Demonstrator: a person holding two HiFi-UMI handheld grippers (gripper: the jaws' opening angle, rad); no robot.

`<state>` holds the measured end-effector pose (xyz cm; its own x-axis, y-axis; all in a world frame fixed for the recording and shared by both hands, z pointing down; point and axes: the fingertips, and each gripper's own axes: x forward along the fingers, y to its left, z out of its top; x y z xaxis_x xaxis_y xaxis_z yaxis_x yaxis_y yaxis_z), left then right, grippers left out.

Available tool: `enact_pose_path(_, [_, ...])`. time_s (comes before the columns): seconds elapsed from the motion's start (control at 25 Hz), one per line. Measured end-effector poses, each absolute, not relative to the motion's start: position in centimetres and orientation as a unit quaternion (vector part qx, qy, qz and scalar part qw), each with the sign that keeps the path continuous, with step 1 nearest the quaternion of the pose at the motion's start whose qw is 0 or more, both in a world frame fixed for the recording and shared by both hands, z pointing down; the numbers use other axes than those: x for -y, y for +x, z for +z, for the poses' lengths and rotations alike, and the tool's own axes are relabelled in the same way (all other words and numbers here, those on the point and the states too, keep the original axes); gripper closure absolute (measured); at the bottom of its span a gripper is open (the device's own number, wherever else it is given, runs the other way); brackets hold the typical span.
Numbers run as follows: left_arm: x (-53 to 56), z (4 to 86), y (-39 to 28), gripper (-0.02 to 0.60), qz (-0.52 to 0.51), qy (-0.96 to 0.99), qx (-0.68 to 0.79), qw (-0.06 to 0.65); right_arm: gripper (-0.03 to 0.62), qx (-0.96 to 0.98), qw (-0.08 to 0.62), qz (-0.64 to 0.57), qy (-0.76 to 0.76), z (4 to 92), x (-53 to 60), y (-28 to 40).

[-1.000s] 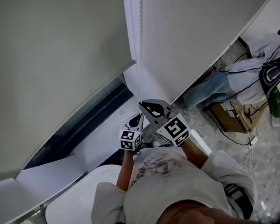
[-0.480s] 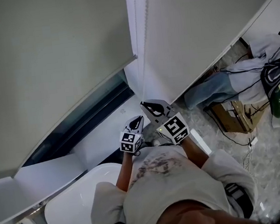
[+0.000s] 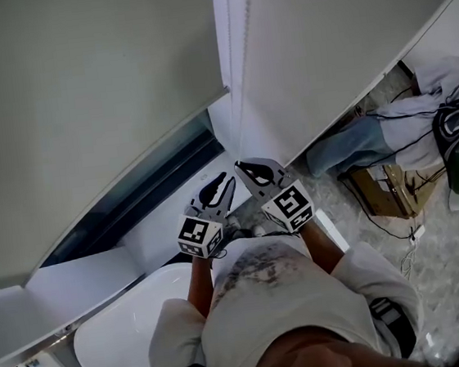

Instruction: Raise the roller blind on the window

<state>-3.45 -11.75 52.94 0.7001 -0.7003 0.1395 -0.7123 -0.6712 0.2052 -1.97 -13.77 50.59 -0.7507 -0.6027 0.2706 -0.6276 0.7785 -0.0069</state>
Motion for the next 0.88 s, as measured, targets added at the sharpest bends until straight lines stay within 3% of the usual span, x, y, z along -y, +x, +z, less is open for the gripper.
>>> enact_pose_path(0.44, [13.4,35.7,-2.6,0.499,-0.038,0.938,0.344,0.011,0.533,0.934,0.124,0.049,0.333,50.6,13.8,-1.9])
enact_pose_path(0.88, [15.6,29.0,-0.7,0.511,-0.042,0.942,0.332,-0.021,0.533,0.933,0.123,0.050,0.334,50.4,13.8,-2.2])
